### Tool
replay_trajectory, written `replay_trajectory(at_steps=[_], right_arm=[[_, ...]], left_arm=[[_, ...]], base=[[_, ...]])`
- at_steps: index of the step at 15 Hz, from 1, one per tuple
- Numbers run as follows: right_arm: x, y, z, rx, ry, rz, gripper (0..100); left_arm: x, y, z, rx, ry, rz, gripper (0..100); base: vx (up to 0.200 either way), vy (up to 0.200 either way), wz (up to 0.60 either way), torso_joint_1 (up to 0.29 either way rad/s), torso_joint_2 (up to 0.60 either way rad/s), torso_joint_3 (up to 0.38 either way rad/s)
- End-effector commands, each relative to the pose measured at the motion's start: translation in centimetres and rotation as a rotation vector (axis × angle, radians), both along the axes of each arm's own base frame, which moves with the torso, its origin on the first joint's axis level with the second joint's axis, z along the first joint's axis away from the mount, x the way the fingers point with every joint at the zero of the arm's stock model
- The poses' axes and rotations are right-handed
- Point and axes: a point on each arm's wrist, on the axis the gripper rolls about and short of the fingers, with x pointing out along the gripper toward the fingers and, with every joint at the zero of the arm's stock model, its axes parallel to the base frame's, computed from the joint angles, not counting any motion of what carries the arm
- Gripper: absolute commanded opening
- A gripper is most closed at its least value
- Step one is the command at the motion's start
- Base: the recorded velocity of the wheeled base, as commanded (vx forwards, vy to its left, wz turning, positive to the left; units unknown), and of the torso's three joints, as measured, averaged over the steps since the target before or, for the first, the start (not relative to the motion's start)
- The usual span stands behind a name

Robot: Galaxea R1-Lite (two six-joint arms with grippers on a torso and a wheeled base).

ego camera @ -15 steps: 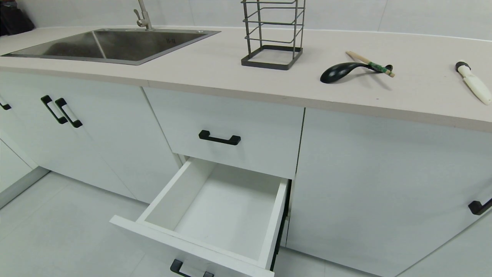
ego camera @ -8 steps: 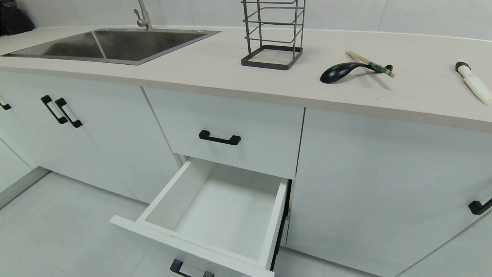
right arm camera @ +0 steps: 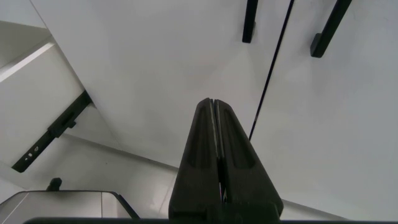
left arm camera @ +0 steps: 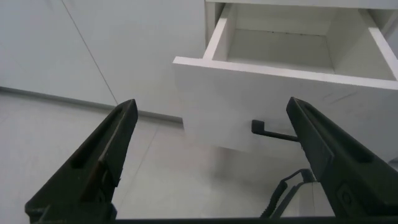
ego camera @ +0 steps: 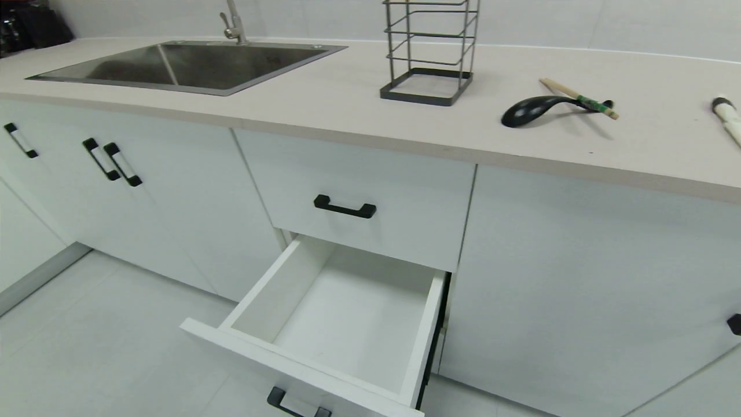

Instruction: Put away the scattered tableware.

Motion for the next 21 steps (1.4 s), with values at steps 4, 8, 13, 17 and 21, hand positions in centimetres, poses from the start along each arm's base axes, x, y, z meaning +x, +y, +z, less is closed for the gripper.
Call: replay_trajectory(at_steps=[4,8,13,17,21], right_arm=[[0.0,0.0,0.0,0.002,0.0,-0.002,0],[0.0,0.0,0.0,0.0,0.0,-0.002,0],[0.0,0.0,0.0,-0.001,0.0,0.001,0],[0.0,0.0,0.0,0.0,0.0,0.001,0],[0.0,0.0,0.0,-0.004,0.0,0.001,0]], left_arm=[[0.01,0.0,0.01,-0.005,0.0,0.002,100],[0.01,0.01,0.03,-0.017,-0.001,0.004,100],[0.01,0.01,0.03,-0.02,-0.001,0.004,100],[0.01,0.01,0.03,-0.02,-0.001,0.004,100],[0.01,0.01,0.03,-0.02,-0.001,0.004,100]], base=[[0.05,0.0,0.0,0.001,0.0,0.001],[0.2,0.0,0.0,0.001,0.0,0.002],[0.0,0.0,0.0,0.0,0.0,0.0],[0.0,0.0,0.0,0.0,0.0,0.0],[0.0,0.0,0.0,0.065,-0.08,-0.016]])
